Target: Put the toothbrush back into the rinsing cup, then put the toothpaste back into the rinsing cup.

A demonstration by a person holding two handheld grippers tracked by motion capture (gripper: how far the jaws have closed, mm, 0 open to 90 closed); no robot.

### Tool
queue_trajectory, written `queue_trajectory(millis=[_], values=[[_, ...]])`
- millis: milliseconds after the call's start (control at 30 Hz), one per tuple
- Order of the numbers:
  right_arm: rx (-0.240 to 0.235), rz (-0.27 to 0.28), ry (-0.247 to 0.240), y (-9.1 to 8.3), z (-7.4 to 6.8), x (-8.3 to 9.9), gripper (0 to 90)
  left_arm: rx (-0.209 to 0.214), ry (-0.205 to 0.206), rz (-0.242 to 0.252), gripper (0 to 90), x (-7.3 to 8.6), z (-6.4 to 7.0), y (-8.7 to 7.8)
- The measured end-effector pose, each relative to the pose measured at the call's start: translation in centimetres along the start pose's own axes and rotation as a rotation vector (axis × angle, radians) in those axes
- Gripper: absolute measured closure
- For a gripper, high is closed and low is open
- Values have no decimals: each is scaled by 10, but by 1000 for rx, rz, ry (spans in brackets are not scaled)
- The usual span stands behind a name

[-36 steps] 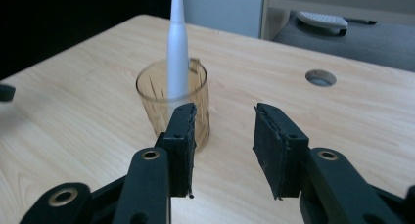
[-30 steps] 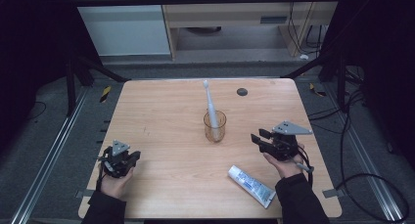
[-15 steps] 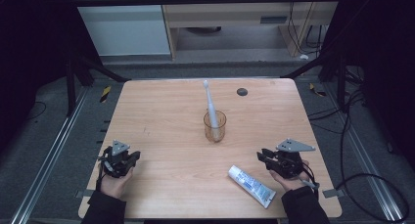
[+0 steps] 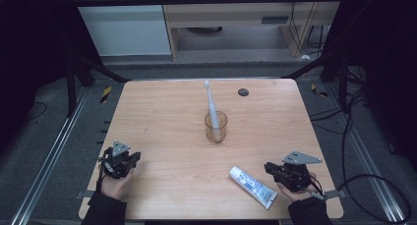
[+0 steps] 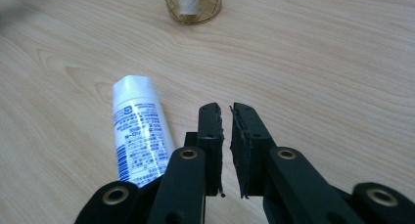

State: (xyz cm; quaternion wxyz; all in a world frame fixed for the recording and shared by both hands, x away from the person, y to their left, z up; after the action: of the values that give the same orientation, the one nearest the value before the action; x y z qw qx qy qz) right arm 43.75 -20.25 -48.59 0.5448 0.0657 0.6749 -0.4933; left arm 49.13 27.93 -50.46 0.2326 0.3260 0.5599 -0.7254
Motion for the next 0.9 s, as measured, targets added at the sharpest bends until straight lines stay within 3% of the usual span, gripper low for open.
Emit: queue_trajectory(millis=[900], values=[[-137, -40, -54, 4, -46, 9, 900, -13, 6, 1, 885, 0, 0, 0]])
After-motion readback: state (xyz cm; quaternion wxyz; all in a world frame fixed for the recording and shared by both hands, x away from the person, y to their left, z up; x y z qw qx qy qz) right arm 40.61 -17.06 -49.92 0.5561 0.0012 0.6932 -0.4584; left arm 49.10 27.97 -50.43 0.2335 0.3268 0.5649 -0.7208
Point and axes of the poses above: each handheld gripper's, and its own axes: y roughly forward along the jaws, x roughly out of its underside, z roughly to its right, the point moved 5 cm from there along y, roughly forward along the jaws, and after that the axes turned 14 degrees about -y, right-handed, at the moved point
